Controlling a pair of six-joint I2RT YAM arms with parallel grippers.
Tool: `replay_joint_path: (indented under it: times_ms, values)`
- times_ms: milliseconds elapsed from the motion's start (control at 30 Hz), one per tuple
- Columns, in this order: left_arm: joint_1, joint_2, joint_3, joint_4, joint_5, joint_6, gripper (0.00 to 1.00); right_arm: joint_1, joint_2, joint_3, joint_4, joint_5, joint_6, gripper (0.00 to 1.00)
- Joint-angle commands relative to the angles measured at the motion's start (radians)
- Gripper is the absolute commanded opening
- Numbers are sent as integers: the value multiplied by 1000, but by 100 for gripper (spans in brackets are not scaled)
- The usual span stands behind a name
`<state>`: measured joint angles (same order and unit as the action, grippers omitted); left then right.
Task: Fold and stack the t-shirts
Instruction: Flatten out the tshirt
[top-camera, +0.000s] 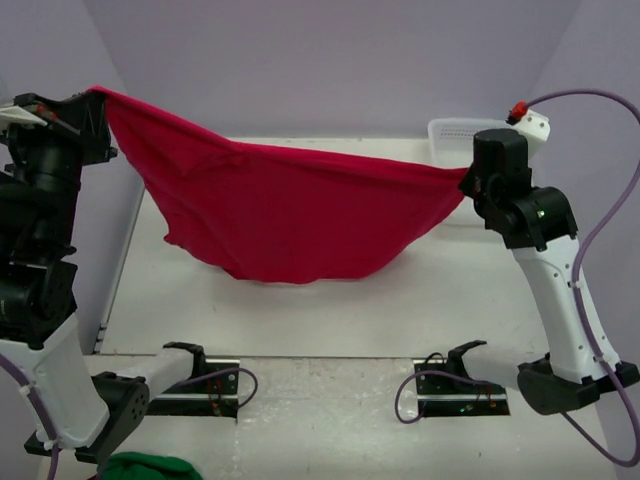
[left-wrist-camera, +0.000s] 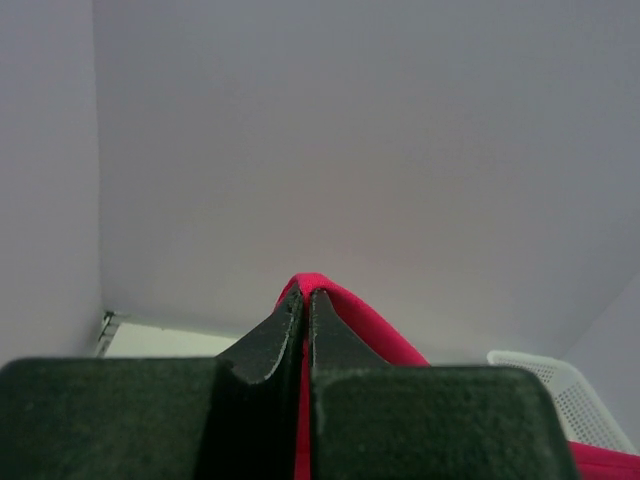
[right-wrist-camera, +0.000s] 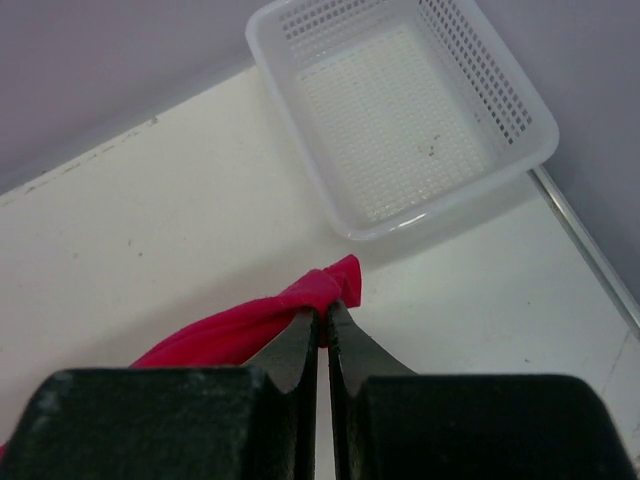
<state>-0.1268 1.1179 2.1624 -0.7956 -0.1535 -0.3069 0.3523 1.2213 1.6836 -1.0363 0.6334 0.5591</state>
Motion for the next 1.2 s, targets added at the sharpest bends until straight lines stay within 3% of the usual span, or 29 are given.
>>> replay_joint_path:
  times_ms: [0,333,567,733,867,1033,1167]
  values:
    - [-2,-9,82,114,49,46,0,-9,-63,47,35,26,-76,0]
    - [-2,-12,174,183,212,35,0,31,-232,-19,196,-46,-200,0]
    - [0,-39,171,256,284,12,0,63,-269,7,202,-69,-222,0]
    - [1,-20,103,262,247,3,0,63,-224,18,180,-86,-206,0]
    - [1,51,12,236,171,3,0,65,-81,31,157,-92,-185,0]
    - [1,80,-239,326,74,31,0,66,12,-1,209,-106,-176,0]
    - [0,129,-236,303,14,54,0,71,89,36,209,-77,-185,0]
